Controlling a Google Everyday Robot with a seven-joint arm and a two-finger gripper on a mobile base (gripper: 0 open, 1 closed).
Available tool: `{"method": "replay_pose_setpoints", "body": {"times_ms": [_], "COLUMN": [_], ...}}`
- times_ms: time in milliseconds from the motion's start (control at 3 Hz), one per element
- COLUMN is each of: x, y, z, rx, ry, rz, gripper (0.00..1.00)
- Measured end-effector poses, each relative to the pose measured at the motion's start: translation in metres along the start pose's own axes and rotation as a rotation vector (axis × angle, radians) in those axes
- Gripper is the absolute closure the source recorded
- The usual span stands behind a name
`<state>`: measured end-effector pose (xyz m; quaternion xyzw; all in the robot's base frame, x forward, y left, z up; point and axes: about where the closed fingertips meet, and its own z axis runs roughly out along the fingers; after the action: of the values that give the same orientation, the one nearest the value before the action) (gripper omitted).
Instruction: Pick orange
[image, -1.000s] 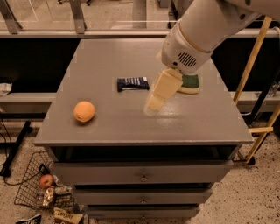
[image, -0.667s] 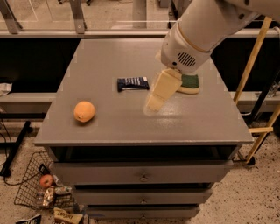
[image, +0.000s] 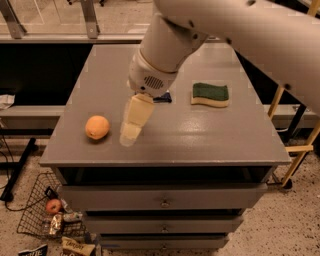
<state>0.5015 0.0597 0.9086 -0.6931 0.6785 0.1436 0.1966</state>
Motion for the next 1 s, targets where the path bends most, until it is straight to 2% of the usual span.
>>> {"method": "replay_pose_setpoints", "body": {"times_ms": [333, 667, 1000], "x": [-0.027, -0.046, -0.052], "y": [-0.002, -0.010, -0.017], "z": [0.030, 0.060, 0.079], "rx": [-0.037, -0.047, -0.045], "ry": [0.004, 0.020, 0.040], "rz": [-0.048, -0.066, -0.071], "gripper": [0.00, 0.00, 0.00]}}
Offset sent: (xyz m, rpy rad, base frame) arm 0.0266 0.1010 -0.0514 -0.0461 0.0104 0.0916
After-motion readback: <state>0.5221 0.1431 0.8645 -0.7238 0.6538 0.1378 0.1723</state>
